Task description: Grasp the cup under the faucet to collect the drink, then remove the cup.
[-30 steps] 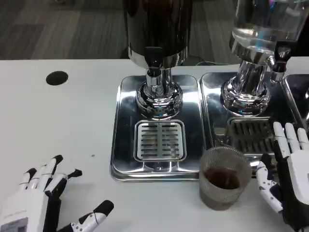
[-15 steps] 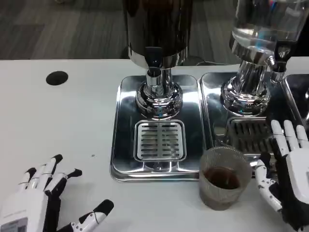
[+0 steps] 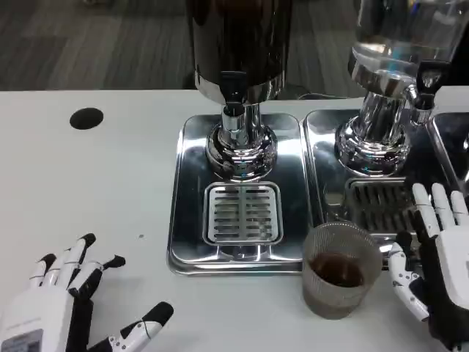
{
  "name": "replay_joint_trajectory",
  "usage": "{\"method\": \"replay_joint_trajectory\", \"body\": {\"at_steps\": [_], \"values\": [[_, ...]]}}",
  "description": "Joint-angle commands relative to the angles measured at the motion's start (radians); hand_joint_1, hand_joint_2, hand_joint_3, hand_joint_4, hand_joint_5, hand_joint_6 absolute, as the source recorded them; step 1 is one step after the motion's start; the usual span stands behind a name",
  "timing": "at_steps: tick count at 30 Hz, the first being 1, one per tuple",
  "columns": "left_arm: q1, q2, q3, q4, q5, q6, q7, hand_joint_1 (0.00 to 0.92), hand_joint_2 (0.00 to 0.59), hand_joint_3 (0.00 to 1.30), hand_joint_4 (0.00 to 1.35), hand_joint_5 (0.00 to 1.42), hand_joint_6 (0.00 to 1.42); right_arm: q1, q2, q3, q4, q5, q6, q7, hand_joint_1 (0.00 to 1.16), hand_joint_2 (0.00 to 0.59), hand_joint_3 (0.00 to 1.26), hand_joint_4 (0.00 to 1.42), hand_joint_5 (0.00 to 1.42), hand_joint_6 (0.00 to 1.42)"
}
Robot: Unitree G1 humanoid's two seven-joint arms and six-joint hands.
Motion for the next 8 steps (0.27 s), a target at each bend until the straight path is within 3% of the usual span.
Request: {"method": "replay_joint_trajectory", "body": {"at_steps": [1,8], "values": [[-0.001,-0.001,0.0,-0.006,0.008,0.005,0.004,0.0,0.106,0.38,0.0,0.13,0.08,0.004,-0.008,-0.004,0.001,0.005,-0.008,-0.022,0.0,0.561,0.05,0.0,0.0,0.0],[0.0,-0.002,-0.001,-0.008,0.008,0.004,0.005,0.0,0.108,0.38,0.0,0.13,0.08,0.007,-0.008,-0.004,0.002,0.01,-0.01,-0.022,0.0,0.561,0.05,0.0,0.0,0.0]]}}
